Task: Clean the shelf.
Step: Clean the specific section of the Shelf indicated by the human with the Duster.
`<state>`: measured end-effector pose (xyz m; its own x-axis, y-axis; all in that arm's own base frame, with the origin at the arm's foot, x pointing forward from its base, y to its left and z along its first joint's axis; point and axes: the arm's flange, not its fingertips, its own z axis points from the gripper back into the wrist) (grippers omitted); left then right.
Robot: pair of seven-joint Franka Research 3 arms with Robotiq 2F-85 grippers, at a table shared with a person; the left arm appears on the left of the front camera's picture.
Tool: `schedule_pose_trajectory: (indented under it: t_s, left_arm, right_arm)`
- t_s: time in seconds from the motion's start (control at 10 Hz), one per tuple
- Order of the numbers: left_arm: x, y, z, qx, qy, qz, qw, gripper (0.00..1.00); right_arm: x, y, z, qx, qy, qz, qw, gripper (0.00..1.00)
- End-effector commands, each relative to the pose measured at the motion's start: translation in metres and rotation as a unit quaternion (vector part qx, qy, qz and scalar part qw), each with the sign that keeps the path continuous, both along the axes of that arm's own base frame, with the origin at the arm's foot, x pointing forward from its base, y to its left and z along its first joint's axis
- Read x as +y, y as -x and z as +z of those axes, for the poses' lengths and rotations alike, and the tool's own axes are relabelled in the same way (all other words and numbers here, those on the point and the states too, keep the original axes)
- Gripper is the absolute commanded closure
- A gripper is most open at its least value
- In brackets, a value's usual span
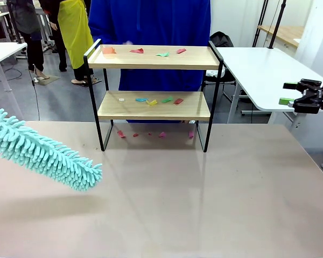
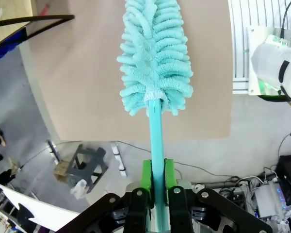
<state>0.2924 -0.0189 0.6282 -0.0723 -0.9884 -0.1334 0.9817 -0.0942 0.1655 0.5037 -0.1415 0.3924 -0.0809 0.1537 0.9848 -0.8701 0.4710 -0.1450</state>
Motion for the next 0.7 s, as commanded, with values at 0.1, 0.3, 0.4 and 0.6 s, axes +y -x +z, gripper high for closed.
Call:
schedule_pose_trajectory:
  t_s: [0.1,0.3,0.4,0.6]
  left_arm:
    - [0.0023,0.0017,0.0026,-0.002,-0.004,-0.005,1.0,0.87]
    - [0.0023,0.0017,0.0026,-0.002,-0.004,-0.005,1.0,0.87]
    - [0.0023,0.0017,0.0026,-0.002,-0.004,-0.005,1.0,0.87]
    - [0.0023,0.0017,0.0026,-0.002,-0.004,-0.005,1.0,0.87]
  right_arm:
    - [0.0017,-0.0004,0.0025,-0.003,0.0,0.001,1.0,0.0]
    - [0.0017,-0.0004,0.0025,-0.003,0.0,0.001,1.0,0.0]
    - [0.0017,-0.0004,0.0025,-0.003,0.0,0.001,1.0,0.0]
    - [0.0017,-0.0004,0.0025,-0.003,0.0,0.001,1.0,0.0]
